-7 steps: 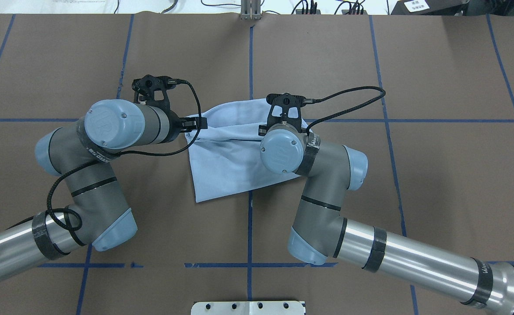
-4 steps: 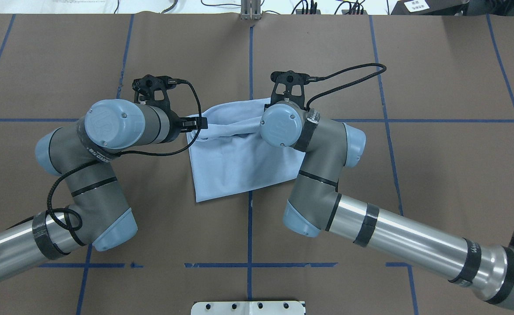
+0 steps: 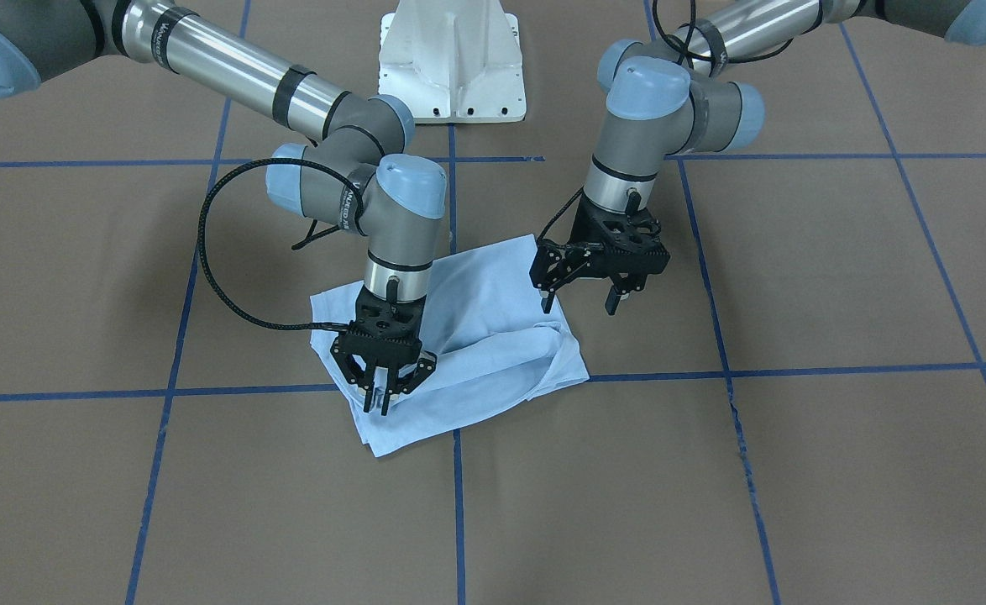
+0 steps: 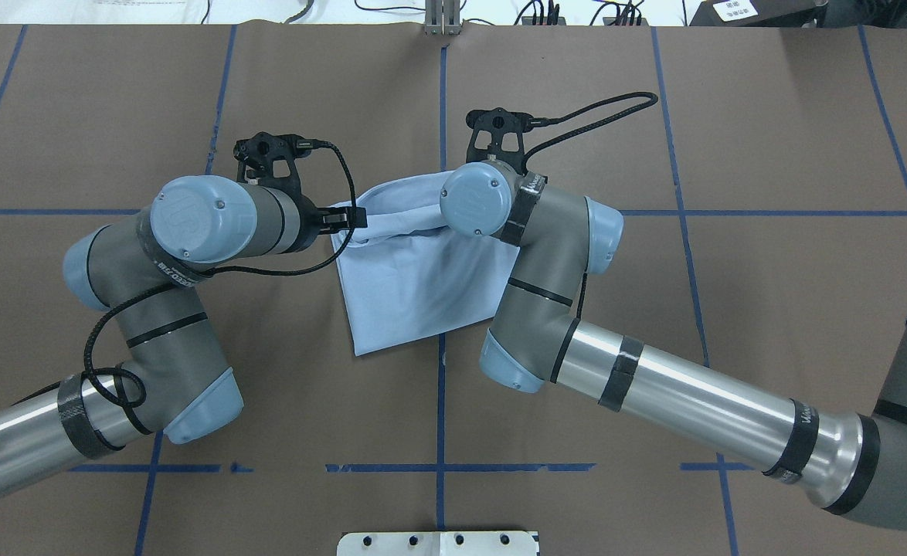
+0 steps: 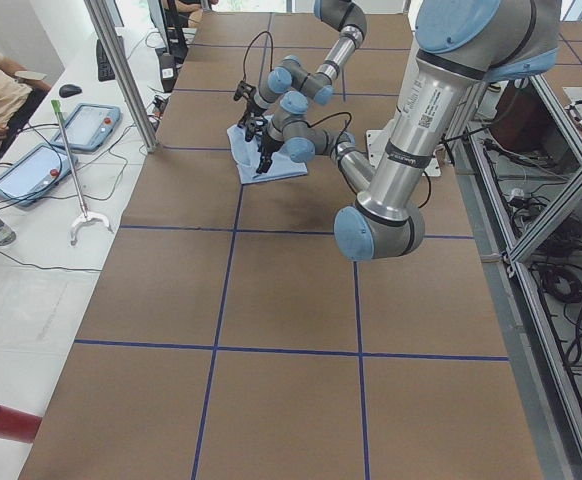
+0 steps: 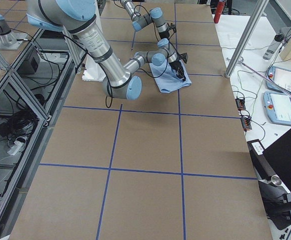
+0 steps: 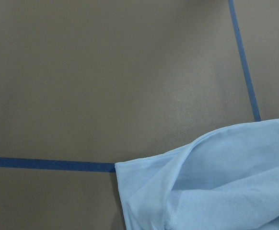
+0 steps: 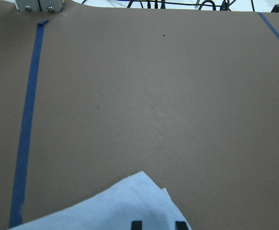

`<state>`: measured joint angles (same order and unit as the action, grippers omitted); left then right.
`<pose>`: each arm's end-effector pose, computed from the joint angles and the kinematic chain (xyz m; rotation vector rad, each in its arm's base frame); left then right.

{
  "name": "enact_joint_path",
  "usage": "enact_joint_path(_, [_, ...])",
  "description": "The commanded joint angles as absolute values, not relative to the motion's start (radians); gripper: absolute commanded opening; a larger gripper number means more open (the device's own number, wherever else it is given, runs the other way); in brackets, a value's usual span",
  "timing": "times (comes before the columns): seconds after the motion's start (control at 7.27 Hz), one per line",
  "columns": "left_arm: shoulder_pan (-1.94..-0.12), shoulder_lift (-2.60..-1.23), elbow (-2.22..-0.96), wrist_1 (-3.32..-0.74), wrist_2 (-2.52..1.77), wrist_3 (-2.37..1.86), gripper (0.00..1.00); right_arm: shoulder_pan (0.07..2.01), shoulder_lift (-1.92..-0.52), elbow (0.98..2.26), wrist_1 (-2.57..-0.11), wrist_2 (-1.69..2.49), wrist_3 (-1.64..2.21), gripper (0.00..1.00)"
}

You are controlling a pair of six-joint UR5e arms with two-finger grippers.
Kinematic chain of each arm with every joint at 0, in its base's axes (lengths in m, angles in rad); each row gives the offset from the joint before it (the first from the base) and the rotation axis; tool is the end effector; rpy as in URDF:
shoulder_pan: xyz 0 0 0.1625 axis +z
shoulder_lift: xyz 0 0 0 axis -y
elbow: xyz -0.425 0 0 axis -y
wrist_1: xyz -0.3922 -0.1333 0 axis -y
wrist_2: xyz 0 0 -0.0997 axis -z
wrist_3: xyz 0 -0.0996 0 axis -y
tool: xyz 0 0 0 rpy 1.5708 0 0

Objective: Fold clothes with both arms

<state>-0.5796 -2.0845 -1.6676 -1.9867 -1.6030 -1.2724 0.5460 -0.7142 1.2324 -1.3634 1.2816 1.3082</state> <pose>0.4868 -0.4742 0.2741 0.4108 0.9440 -0.2395 -0.5995 -0.5535 0.2519 0.5406 -0.5568 0.3740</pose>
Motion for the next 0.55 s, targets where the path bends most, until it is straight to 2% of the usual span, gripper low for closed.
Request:
enact_joint_path(0.0, [-0.562, -2.1, -1.646, -1.939, -1.601, -1.311, 1.0, 0.616, -0.692, 1.252, -1.361, 1.451, 1.246, 1.0])
enact_joint_path(0.41, [-0.523, -2.18, -1.544, -1.856, -1.592, -1.332, 1.0, 0.652, -0.735, 1.353, -1.367, 1.551, 1.204, 1.0])
